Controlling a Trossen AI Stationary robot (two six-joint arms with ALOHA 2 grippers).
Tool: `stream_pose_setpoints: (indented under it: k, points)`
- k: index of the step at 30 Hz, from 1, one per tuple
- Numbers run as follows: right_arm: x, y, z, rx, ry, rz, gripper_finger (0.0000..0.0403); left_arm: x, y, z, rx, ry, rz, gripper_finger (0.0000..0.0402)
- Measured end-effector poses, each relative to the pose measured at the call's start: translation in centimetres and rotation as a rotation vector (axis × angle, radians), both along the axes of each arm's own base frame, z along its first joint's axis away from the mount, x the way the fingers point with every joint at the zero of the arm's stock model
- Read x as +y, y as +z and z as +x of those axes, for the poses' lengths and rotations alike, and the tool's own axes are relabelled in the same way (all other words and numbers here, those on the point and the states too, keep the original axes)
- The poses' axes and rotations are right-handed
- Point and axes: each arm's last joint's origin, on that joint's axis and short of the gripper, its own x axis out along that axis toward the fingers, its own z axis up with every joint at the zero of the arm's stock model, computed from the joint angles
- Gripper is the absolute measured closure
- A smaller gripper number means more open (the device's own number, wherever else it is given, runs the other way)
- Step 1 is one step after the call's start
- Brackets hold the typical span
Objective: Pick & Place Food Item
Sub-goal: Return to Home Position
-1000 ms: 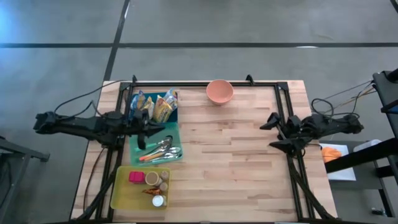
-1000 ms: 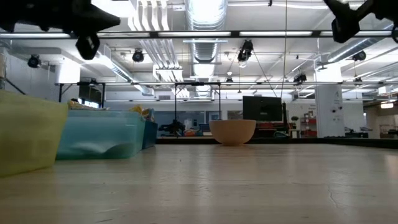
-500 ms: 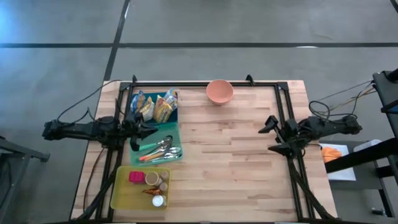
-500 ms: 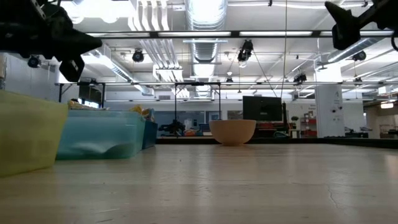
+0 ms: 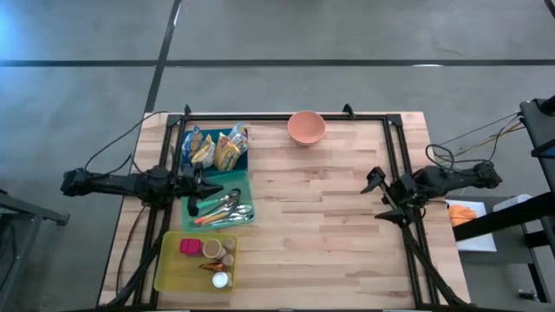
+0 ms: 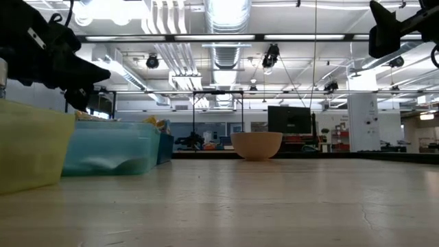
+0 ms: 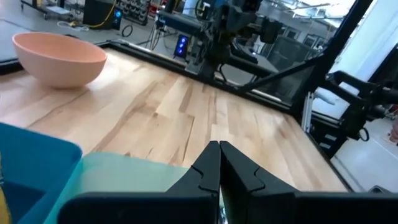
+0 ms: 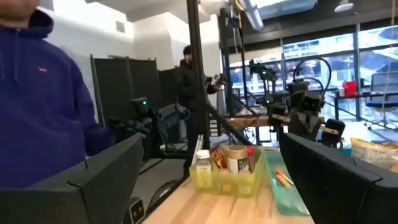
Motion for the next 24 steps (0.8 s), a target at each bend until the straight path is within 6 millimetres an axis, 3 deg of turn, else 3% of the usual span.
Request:
stream_pose_setpoints:
  k: [24]
  points:
    - [0.00,-0.25,0.07,0.033,-0.001,0.009,0.0030,-0.03,-0.34,0.07,0.007,-0.014,0.052,0.0396]
